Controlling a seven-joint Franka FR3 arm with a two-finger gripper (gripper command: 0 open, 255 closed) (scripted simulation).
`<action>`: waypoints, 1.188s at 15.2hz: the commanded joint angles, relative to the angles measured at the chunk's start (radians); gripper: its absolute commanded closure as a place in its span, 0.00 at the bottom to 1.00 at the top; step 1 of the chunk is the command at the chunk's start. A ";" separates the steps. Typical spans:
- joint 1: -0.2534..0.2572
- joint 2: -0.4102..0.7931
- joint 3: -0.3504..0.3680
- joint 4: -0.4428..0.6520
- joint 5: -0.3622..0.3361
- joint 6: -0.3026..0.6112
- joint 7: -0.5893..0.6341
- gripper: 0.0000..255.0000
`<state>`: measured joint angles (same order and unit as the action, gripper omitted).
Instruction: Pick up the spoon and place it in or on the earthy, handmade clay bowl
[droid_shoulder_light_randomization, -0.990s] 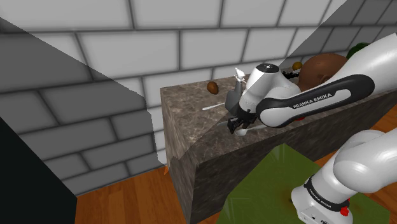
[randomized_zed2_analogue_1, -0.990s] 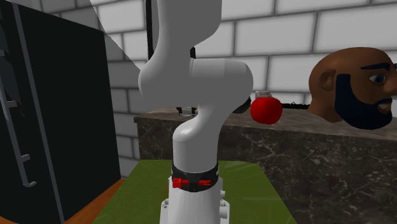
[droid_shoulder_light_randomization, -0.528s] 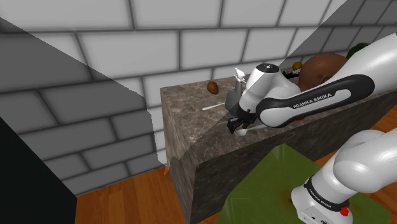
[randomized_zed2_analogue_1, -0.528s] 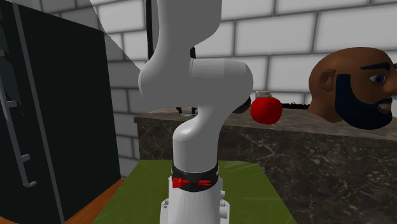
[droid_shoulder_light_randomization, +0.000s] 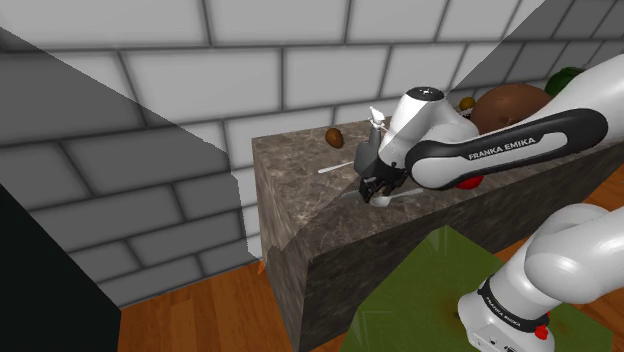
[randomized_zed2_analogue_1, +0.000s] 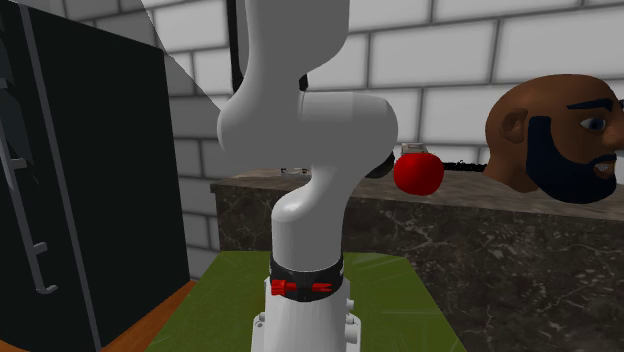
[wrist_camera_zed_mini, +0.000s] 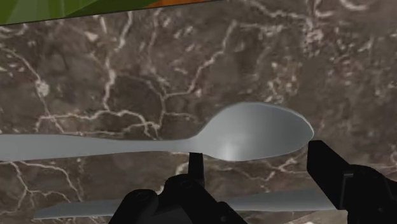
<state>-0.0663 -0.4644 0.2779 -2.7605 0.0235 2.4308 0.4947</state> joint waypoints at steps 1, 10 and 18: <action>0.005 -0.023 -0.004 0.010 0.005 -0.034 -0.004 1.00; 0.014 -0.100 -0.025 0.084 0.013 -0.184 -0.024 1.00; 0.016 -0.144 -0.041 0.164 0.014 -0.307 -0.038 1.00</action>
<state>-0.0502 -0.6040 0.2393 -2.6097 0.0374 2.1420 0.4589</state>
